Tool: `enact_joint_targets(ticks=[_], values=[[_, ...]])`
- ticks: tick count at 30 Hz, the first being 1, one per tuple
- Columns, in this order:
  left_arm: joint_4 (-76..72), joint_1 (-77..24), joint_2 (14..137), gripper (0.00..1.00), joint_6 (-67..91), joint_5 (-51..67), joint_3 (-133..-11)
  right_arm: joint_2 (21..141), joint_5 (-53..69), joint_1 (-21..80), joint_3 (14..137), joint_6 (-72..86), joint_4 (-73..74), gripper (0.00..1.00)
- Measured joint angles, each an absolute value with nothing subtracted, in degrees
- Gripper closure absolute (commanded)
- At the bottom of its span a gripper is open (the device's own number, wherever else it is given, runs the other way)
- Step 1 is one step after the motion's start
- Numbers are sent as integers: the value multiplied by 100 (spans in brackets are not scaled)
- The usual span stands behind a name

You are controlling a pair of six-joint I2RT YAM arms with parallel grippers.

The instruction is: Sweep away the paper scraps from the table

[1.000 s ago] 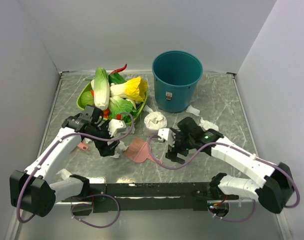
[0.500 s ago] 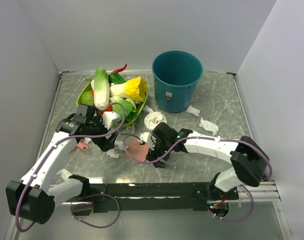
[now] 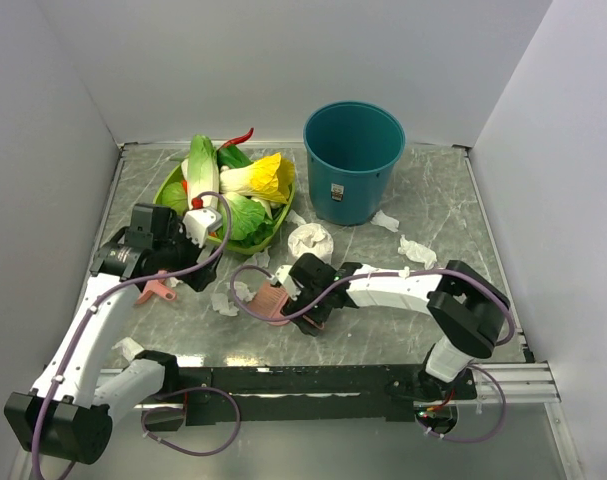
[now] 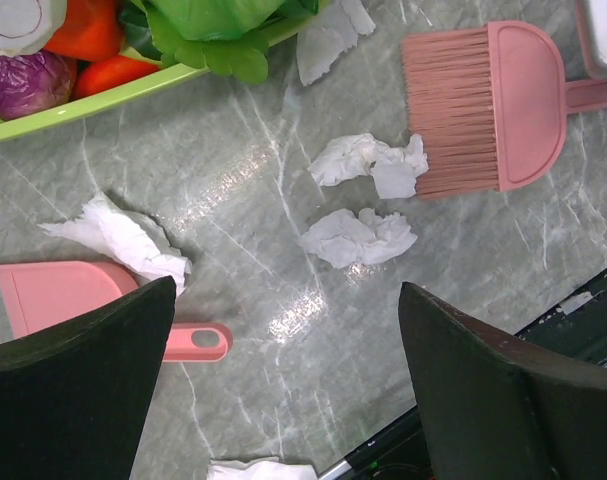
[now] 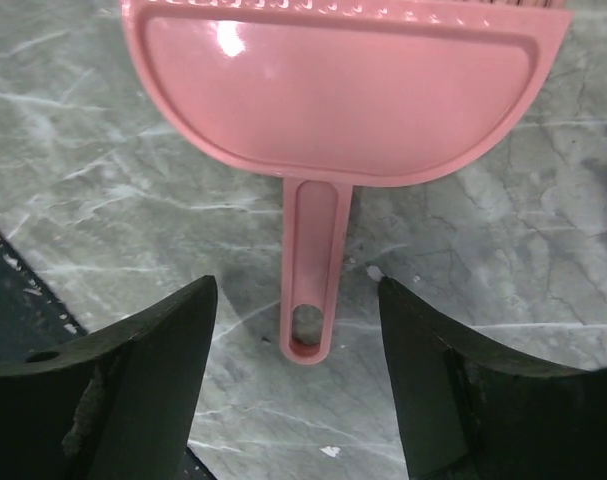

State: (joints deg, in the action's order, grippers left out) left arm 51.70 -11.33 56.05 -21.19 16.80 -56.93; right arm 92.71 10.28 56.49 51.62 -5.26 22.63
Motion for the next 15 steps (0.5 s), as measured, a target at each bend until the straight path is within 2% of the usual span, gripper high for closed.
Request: enact_joint_targets(ticks=[6,8,11,15], values=[[5177,-1120,5590,3,-2102,1662,-5693,9413,871,5671,5269,-484,2274,48],[5172,-1120,5599,4,-2067,1662,-5708,9459,764,5675,5317,-445,2305,48],[5183,-1122,5618,4,-2084,1662,-5776,9511,672,5688,5371,-388,2349,55],[5179,-1122,5704,4,-2099,1584,-6080,9618,587,5695,5494,-368,2423,56]])
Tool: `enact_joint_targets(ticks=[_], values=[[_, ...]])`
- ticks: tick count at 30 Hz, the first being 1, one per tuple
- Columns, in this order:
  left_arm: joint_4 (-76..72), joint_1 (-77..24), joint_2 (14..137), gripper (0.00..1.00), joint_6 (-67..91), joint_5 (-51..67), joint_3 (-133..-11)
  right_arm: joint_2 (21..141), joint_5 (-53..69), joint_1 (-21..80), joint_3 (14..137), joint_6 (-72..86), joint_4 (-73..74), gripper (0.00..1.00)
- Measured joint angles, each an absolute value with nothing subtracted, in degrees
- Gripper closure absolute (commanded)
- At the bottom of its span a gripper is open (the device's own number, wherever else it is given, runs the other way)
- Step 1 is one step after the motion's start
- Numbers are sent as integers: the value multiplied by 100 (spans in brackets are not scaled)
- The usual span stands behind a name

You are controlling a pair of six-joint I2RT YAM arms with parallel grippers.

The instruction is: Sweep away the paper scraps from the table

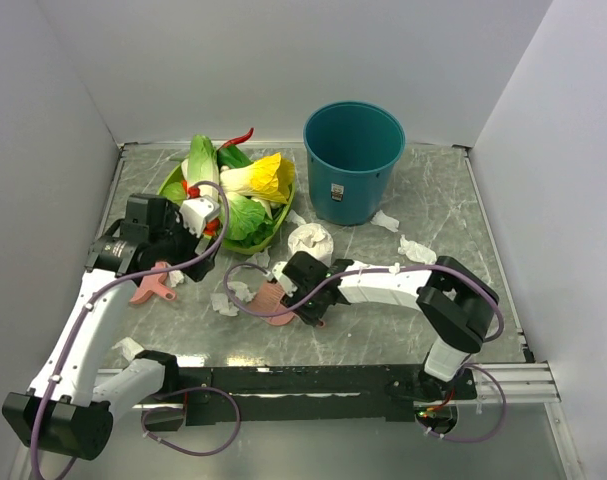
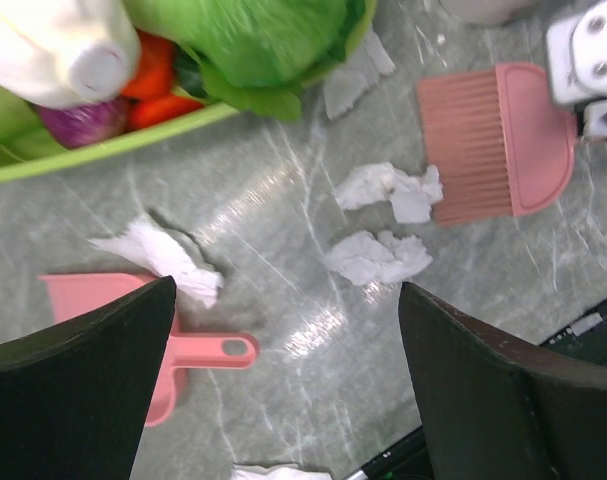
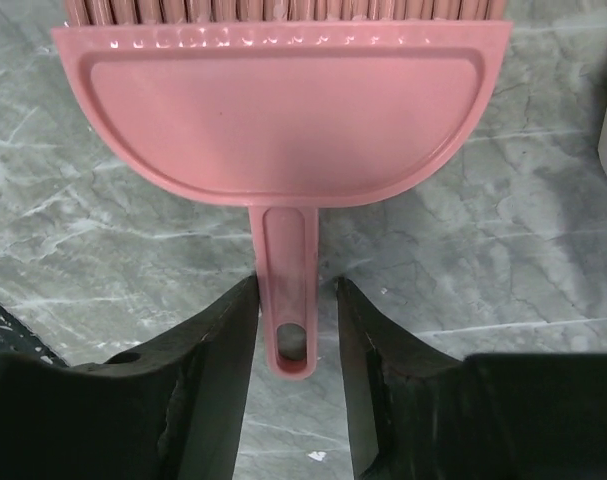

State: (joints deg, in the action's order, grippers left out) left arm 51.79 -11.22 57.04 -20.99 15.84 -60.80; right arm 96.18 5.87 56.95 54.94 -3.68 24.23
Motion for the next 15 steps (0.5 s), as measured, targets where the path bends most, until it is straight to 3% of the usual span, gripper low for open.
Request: enact_joint_targets(ticks=[1,2,6,15], values=[[5177,-1122,5714,4,-2123,1555,-6158,9649,587,5697,5531,-366,2447,58],[5172,-1122,5721,4,-2130,1544,-6228,9675,591,5697,5561,-366,2456,69],[5168,-1122,5723,4,-2130,1533,-6401,9701,604,5680,5603,-427,2462,98],[4960,-1122,5636,4,-2403,1774,-6342,9286,1310,5544,5614,-1048,3006,100]])
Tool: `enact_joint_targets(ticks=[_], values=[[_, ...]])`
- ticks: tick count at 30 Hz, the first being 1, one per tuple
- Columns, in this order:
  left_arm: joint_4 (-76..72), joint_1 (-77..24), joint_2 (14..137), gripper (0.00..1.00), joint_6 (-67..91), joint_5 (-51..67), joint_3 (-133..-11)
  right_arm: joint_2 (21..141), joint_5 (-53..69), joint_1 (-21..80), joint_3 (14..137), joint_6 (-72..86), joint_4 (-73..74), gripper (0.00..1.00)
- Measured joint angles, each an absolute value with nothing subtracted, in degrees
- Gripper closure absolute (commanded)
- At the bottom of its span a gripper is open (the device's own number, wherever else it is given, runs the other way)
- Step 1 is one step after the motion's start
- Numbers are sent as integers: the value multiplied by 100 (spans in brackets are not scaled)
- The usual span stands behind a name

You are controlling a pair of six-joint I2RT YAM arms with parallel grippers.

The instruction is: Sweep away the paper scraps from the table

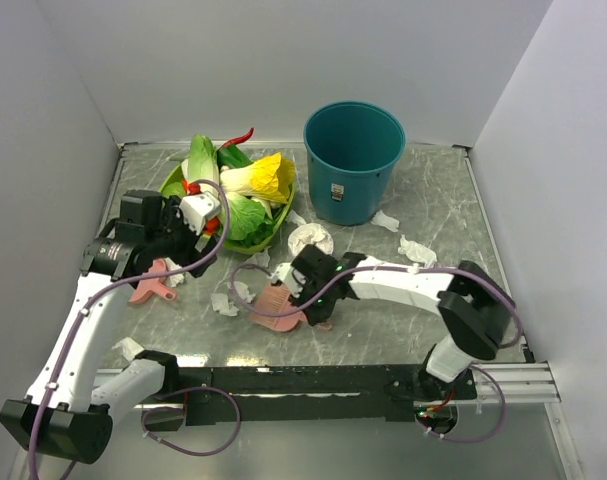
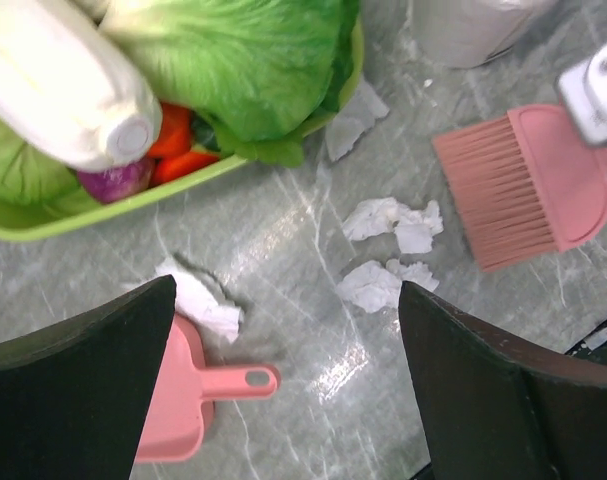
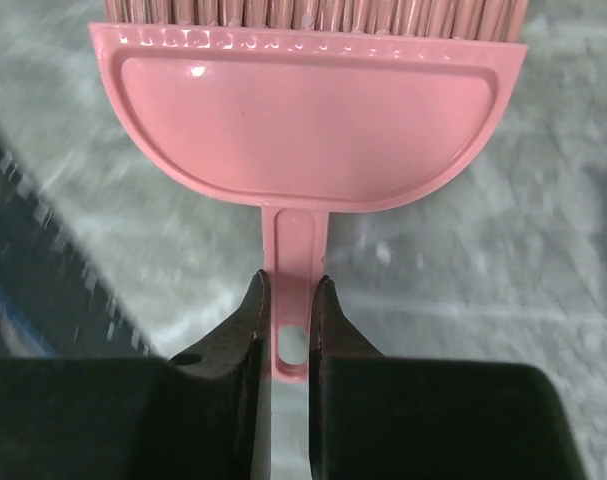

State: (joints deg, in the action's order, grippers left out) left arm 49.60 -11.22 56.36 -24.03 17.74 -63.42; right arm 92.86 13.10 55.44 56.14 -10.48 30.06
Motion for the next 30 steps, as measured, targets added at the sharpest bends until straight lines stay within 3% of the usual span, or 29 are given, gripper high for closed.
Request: enact_joint_targets(ticks=[6,10,18,25,30], values=[[4845,-1199,5618,2,-2904,2440,-6324,8593,1990,4464,5749,-1828,4021,100],[4814,-1789,5712,3,-3367,2794,-6322,8530,2611,3723,6250,-2421,4792,100],[4626,-3175,5846,1,-4698,3214,-6322,8562,3736,3413,7282,-3651,6154,100],[4412,-3787,6049,1,-5760,3518,-6101,9238,4482,3087,7832,-3841,6838,100],[3999,-3964,6047,8,-6034,3603,-5780,9474,4619,3070,8053,-3621,6969,100]])
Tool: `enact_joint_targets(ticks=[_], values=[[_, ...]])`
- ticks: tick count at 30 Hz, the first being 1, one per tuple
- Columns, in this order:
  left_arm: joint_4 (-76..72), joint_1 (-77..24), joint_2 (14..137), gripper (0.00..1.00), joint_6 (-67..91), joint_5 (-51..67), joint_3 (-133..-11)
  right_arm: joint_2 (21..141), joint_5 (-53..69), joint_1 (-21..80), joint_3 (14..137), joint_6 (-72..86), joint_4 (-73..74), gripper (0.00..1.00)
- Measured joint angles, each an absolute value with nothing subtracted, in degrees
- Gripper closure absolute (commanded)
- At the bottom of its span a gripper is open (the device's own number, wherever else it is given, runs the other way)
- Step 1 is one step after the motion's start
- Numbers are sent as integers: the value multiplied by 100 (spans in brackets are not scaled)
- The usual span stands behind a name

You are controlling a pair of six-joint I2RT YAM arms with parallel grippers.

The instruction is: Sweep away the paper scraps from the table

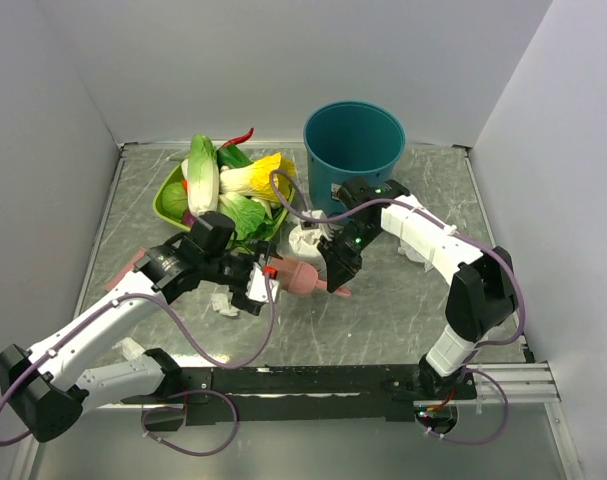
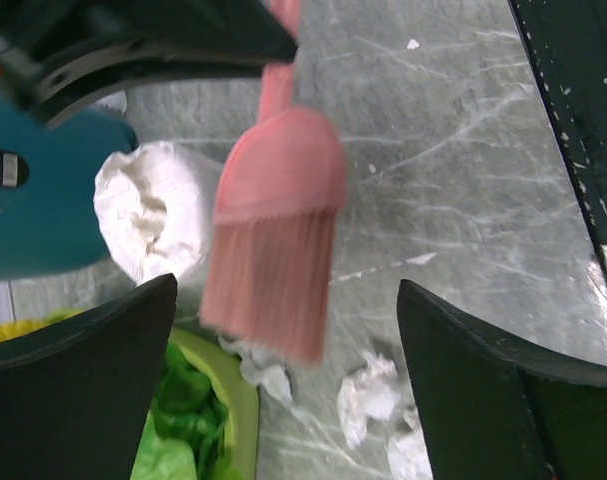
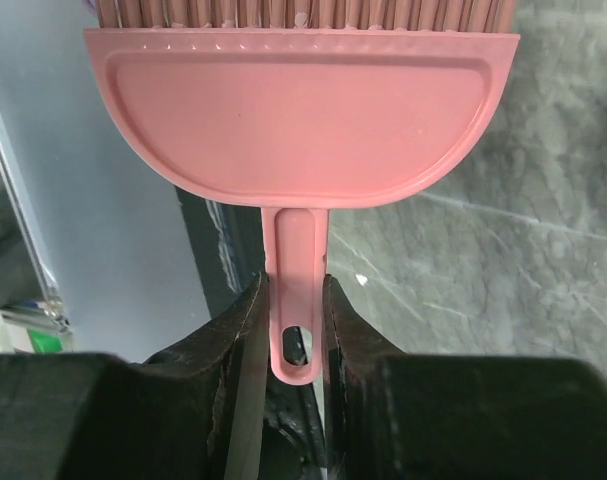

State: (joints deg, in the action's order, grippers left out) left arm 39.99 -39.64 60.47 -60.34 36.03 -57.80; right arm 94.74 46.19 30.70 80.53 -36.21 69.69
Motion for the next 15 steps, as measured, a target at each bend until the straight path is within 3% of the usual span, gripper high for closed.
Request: enact_joint_targets(ticks=[10,15], values=[[2202,-4442,6119,33,-5570,2816,-4919,9614,4856,3070,8525,-3361,6976,100],[1800,-4475,6198,66,-5205,2598,-4925,9647,4840,3070,8604,-3291,6987,100]])
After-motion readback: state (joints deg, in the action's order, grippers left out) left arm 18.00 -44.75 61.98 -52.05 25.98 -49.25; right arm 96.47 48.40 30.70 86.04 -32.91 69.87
